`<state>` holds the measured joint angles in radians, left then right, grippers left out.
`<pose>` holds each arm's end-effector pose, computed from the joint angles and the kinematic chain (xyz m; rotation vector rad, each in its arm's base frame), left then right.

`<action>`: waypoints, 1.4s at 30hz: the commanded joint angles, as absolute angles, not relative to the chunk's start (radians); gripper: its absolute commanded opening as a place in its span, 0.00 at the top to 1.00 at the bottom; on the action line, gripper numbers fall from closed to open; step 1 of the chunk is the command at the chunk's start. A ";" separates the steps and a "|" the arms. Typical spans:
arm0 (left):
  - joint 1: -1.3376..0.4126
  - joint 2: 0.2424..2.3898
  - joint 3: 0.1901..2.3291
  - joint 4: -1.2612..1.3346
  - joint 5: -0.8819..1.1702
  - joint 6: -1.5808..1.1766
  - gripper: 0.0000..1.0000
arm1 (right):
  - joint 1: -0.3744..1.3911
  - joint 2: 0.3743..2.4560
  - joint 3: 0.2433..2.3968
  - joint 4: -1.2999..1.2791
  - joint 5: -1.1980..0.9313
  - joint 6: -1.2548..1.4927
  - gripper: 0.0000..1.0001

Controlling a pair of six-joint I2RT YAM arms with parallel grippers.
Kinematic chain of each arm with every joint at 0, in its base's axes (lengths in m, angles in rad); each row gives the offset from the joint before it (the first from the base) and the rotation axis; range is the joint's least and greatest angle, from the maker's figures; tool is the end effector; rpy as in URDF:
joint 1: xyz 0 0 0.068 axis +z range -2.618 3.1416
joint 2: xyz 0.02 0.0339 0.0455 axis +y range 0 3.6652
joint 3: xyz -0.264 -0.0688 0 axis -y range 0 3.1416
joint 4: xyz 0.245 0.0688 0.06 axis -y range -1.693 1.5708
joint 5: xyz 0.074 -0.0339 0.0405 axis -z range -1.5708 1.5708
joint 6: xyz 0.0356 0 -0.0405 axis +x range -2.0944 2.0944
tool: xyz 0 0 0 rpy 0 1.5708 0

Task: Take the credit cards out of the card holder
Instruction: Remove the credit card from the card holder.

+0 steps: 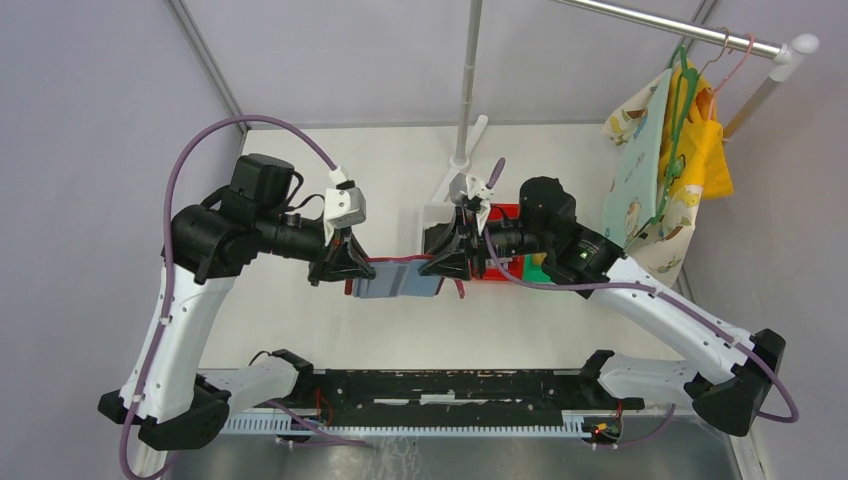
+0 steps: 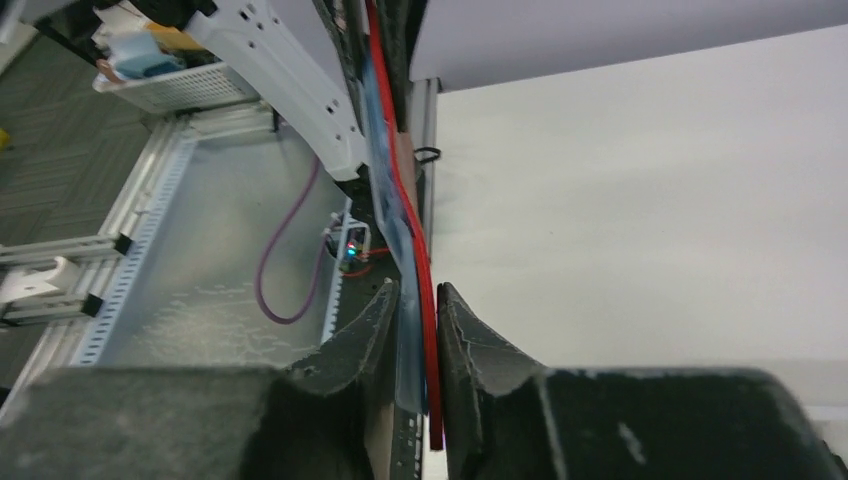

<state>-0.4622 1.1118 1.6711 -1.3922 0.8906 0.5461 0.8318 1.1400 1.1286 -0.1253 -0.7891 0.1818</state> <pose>0.1163 -0.0889 0.4597 1.4110 1.7213 -1.0082 0.1521 0.2044 0.3971 -1.1732 1.4711 1.3924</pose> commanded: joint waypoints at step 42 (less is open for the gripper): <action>-0.464 1.057 1.701 -1.397 1.008 0.590 0.64 | 0.888 1.085 1.051 0.187 -0.723 0.338 1.00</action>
